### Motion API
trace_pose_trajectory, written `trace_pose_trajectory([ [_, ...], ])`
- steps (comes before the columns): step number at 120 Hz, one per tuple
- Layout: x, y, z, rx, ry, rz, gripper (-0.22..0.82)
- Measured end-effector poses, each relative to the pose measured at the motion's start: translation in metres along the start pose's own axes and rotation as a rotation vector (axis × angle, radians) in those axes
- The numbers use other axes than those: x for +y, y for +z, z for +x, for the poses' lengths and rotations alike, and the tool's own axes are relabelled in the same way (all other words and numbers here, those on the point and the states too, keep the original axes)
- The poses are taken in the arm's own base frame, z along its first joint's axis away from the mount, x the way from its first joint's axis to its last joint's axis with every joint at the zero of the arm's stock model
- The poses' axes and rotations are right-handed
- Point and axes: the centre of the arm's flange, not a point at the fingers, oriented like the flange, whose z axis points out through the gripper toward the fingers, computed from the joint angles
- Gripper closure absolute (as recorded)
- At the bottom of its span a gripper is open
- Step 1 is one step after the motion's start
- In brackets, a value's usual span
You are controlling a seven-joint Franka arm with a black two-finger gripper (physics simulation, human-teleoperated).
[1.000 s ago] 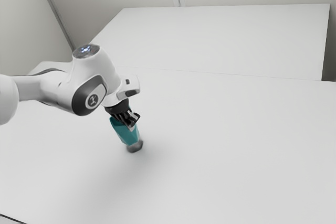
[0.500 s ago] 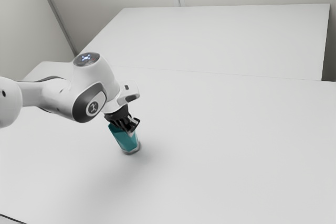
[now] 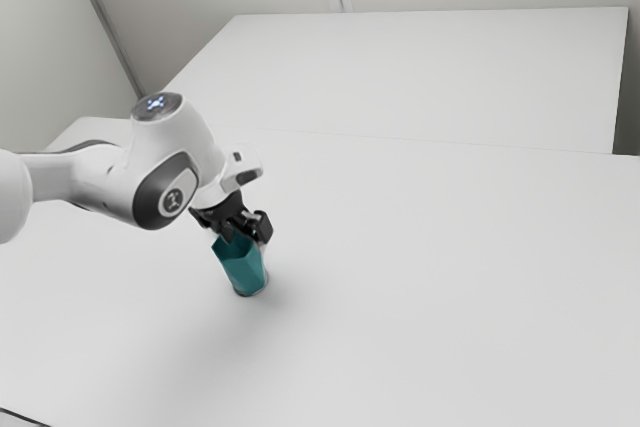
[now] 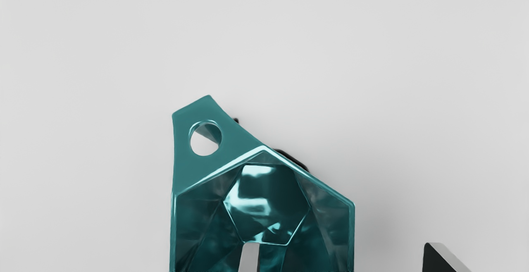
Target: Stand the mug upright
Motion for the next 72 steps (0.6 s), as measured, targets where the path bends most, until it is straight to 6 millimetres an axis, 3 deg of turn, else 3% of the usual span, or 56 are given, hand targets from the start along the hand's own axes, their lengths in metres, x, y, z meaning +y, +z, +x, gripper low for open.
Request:
trace_pose_trajectory([
  [28,0.007,-0.029,0.012,0.019,0.003,-0.001,0.08],
  [47,0.009,-0.07,0.039,-0.001,0.0,-0.005,0.05],
  [72,0.007,-0.098,0.071,-0.077,-0.008,-0.013,0.03],
])
